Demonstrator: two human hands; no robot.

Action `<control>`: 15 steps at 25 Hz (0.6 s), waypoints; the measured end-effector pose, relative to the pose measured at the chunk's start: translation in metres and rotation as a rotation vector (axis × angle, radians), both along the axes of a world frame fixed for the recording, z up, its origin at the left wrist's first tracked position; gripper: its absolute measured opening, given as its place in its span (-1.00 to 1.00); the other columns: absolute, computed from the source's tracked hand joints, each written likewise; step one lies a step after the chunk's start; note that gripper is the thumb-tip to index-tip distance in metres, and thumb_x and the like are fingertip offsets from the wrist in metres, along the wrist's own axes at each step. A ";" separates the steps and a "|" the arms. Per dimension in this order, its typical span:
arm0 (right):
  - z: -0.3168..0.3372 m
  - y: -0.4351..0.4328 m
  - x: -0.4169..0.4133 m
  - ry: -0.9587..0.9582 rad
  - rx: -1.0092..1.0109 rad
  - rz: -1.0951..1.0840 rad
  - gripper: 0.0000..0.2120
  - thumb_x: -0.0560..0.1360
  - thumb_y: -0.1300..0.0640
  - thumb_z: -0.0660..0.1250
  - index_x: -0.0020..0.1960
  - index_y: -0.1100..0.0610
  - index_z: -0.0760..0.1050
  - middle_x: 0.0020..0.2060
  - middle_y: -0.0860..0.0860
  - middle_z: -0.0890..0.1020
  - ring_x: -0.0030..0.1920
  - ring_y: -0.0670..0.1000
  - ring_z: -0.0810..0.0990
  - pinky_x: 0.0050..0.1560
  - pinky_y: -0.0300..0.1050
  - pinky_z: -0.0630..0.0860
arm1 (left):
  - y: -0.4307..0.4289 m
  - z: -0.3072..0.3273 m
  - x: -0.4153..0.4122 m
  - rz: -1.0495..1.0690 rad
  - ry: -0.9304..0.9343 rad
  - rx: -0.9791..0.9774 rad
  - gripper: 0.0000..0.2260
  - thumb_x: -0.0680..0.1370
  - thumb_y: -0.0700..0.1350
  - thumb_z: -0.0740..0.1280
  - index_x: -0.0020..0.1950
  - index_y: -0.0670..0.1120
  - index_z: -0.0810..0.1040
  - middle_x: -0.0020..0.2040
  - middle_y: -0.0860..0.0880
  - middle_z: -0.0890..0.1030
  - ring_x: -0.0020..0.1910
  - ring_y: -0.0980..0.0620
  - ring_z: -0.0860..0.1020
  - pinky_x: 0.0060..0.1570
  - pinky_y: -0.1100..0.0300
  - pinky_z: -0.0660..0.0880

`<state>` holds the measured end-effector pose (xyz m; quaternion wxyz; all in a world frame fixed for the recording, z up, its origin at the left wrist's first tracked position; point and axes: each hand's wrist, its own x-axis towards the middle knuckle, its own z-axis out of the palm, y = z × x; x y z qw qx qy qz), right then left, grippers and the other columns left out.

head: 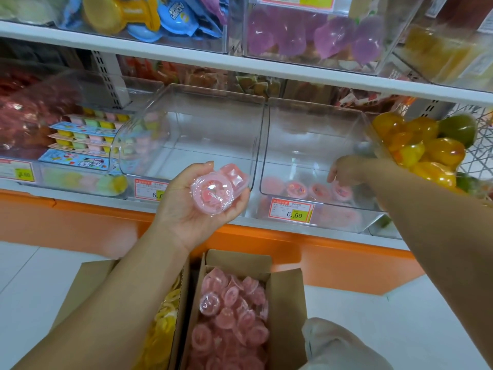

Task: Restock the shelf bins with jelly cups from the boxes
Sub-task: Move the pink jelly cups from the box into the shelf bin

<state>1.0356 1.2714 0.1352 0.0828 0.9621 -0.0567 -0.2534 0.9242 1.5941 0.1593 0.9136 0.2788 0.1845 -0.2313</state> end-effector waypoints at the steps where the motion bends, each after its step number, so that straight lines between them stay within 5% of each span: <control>1: -0.003 -0.002 0.003 -0.016 0.005 0.009 -0.65 0.52 0.39 0.20 0.23 0.16 0.56 0.20 0.00 0.53 0.17 0.04 0.52 -0.38 -0.54 0.32 | -0.001 0.001 0.000 0.007 0.006 -0.004 -0.81 0.49 -0.18 0.41 -0.30 -0.23 0.63 -0.15 -0.25 0.68 -0.18 -0.20 0.69 -0.02 -0.09 0.61; 5: -0.005 -0.008 0.001 -0.027 -0.023 0.018 -0.57 0.51 0.41 0.15 0.22 0.09 0.58 0.27 0.01 0.54 0.21 0.05 0.53 0.11 -0.20 0.50 | -0.002 -0.001 0.001 0.013 0.002 -0.004 -0.90 0.48 -0.18 0.42 -0.18 -0.20 0.57 -0.16 -0.24 0.68 -0.14 -0.19 0.68 -0.05 -0.09 0.62; 10: -0.001 0.001 -0.004 -0.002 0.052 0.012 -0.65 0.60 0.08 0.20 0.36 -0.14 0.42 0.41 -0.02 0.39 0.32 0.04 0.42 0.30 -0.11 0.40 | -0.002 -0.004 0.003 0.010 -0.004 -0.010 -0.90 0.47 -0.19 0.43 -0.11 -0.18 0.55 -0.15 -0.24 0.68 -0.15 -0.20 0.68 -0.05 -0.09 0.62; 15: -0.005 0.004 -0.010 0.026 0.110 -0.006 -0.64 0.55 -0.09 0.26 0.34 -0.21 0.39 0.38 0.01 0.38 0.23 0.10 0.48 0.24 -0.04 0.46 | -0.002 -0.006 0.002 -0.030 -0.002 -0.001 -0.75 0.48 -0.16 0.41 -0.37 -0.24 0.66 -0.14 -0.23 0.69 -0.16 -0.18 0.69 -0.06 -0.06 0.61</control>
